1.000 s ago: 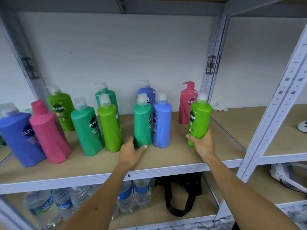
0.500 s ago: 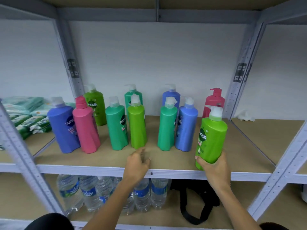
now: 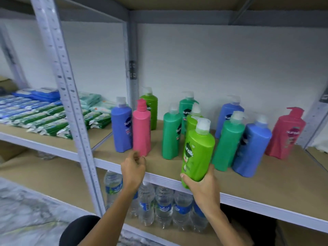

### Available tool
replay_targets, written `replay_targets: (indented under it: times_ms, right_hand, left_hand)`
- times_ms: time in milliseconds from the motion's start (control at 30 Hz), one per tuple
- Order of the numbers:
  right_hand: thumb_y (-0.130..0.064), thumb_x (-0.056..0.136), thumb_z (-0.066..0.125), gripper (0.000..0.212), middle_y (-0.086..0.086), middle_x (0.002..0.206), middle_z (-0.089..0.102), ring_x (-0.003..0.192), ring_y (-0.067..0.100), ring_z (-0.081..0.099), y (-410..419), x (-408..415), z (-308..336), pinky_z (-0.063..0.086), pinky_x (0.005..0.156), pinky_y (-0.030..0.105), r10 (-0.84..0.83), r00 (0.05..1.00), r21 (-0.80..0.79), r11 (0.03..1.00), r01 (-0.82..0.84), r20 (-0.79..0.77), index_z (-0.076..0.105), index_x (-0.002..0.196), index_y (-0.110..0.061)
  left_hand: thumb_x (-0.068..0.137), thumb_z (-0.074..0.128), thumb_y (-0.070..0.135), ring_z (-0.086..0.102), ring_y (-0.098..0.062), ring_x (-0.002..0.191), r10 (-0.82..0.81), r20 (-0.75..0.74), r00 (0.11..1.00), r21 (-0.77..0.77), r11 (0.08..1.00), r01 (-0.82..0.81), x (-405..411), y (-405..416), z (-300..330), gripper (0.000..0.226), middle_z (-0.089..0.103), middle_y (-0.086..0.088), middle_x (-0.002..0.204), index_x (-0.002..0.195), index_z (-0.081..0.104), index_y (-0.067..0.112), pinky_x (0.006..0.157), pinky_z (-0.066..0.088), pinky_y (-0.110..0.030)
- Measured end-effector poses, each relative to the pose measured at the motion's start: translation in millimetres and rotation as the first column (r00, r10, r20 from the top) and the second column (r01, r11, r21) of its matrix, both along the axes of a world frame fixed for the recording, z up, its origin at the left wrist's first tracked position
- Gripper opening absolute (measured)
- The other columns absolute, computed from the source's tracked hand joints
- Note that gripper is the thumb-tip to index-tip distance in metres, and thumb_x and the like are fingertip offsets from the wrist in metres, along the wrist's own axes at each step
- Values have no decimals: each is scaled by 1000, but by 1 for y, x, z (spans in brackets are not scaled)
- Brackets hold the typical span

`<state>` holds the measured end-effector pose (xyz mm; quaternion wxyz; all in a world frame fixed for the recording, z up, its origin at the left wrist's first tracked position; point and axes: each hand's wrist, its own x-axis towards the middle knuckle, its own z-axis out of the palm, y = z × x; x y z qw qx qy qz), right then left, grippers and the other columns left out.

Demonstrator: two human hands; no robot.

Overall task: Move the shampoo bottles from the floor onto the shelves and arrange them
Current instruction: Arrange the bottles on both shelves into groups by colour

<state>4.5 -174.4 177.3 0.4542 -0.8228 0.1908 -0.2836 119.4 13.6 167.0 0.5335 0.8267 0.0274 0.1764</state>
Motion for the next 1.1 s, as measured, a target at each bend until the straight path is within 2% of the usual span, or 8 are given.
replay_targets:
  times_ms: [167, 300, 433, 500, 633, 733, 900, 1100]
  right_hand:
    - [-46, 64, 83, 79, 10, 101, 66, 90, 32, 62, 48, 37, 3, 43, 67, 30, 60, 998, -17, 998, -61, -22, 44, 124, -12]
    - [-39, 67, 83, 82, 5, 114, 63, 102, 27, 61, 65, 52, 0, 43, 74, 28, 129, 992, 16, 991, -130, 4, 39, 132, -16]
    - [-32, 68, 74, 92, -1, 127, 58, 110, 21, 58, 62, 52, -7, 50, 89, 36, 228, 972, -3, 974, -228, -52, 23, 144, -29]
    - [-23, 72, 73, 92, -1, 131, 55, 114, 20, 56, 59, 51, -7, 47, 93, 33, 259, 963, -20, 965, -261, -76, 19, 147, -26]
    - [-16, 76, 76, 90, 2, 125, 58, 109, 19, 58, 60, 56, -5, 43, 84, 24, 278, 956, -54, 957, -284, -97, 21, 148, -19]
    - [-20, 76, 78, 91, 7, 124, 59, 108, 24, 59, 71, 67, -4, 46, 84, 26, 261, 958, -96, 957, -273, -115, 21, 147, -13]
    - [-24, 76, 77, 88, 11, 114, 64, 99, 30, 64, 99, 95, -1, 51, 77, 31, 219, 968, -126, 964, -234, -124, 22, 144, -12]
    - [-25, 77, 75, 68, 14, 109, 64, 89, 32, 65, 122, 136, 2, 53, 69, 37, 184, 969, -117, 972, -205, -168, 29, 126, -14]
  left_hand:
    - [79, 74, 27, 57, -32, 110, 23, 20, 1000, 14, 1000, -23, 27, 3, 12, 61, 61, -13, 121, 131, 48, 7, 92, 47, -40]
    - [69, 82, 34, 56, -36, 112, 66, -17, 998, -1, 998, -66, 44, -16, 19, 85, 59, -18, 122, 136, 39, 5, 92, 45, -42]
    - [71, 79, 38, 58, -38, 104, 164, -84, 983, 85, 984, -157, 56, -26, 20, 76, 61, -20, 114, 128, 43, 4, 85, 42, -42]
    - [73, 77, 40, 59, -38, 102, 151, -83, 985, 102, 985, -142, 58, -21, 18, 69, 63, -18, 111, 125, 46, 6, 83, 43, -42]
    - [71, 78, 43, 61, -36, 97, 30, -81, 996, 96, 995, -22, 48, 6, 15, 62, 67, -13, 105, 118, 51, 13, 76, 44, -36]
    - [65, 81, 46, 61, -31, 92, -36, -69, 997, 113, 993, 44, 36, 32, 14, 66, 67, -8, 99, 117, 52, 17, 69, 43, -33]
    - [50, 74, 57, 67, -24, 76, -92, -46, 995, 44, 995, 94, 15, 64, 13, 78, 69, 0, 92, 116, 39, 35, 68, 55, -42]
    - [65, 83, 36, 64, -10, 79, -138, -20, 990, 49, 989, 139, 5, 79, 19, 66, 67, 6, 95, 119, 45, 29, 61, 51, -27]
